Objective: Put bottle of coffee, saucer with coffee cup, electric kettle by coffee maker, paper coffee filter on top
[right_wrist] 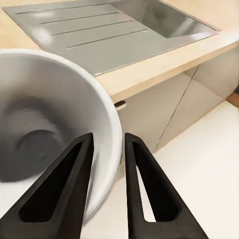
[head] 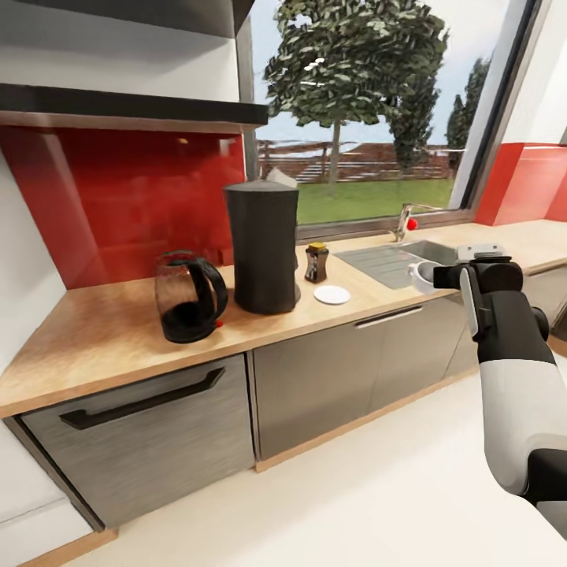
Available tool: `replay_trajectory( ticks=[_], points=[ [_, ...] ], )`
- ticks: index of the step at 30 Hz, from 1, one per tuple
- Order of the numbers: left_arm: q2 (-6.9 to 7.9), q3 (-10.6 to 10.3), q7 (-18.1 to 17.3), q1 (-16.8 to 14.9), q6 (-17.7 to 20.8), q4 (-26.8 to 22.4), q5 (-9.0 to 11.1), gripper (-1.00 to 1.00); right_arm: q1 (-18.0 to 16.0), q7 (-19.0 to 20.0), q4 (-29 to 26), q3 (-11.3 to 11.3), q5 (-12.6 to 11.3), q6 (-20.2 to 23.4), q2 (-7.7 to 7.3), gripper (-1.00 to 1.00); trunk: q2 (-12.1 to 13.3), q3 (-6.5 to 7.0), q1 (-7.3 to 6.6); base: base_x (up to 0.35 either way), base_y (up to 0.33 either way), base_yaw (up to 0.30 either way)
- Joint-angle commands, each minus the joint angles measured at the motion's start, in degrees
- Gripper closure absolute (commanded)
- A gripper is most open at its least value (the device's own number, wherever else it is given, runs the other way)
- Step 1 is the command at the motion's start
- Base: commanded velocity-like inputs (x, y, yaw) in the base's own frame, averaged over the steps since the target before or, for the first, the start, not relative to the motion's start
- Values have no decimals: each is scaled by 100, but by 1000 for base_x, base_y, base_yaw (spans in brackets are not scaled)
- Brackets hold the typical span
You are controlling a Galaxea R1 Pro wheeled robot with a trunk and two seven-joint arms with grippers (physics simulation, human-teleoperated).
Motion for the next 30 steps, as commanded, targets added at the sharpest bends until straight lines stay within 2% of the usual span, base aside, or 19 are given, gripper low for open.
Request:
replay_trajectory(
  ticks=[1, 5, 11, 18, 26, 30],
  points=[
    [1, 45, -24, -4, 46, 1, -22, -100, -3, 26, -4, 0, 18, 23, -2, 100, -3, -5, 0, 68, -319, 121],
    [1, 45, -24, -4, 46, 1, -22, -100, -3, 49, -5, 2, 19, 24, -2, 100, -3, 4, 0, 65, -258, 212],
    [1, 45, -24, -4, 41, 1, -22, -100, -3, 54, -5, 2, 19, 23, -2, 100, -3, 20, 0, 28, -87, 256],
    [1, 45, -24, -4, 46, 1, -22, -100, -3, 60, -5, 2, 12, 19, -2, 100, -3, 39, 0, 149, -247, 247],
    [1, 45, -24, -4, 46, 1, -22, -100, -3, 61, -5, 2, 9, 22, -2, 100, -3, 41, 0, 200, -244, 44],
    [1, 48, -24, -4, 41, 1, -22, -100, -3, 63, -3, 2, 10, 23, -2, 100, -3, 41, 0, 62, -64, 2]
  ],
)
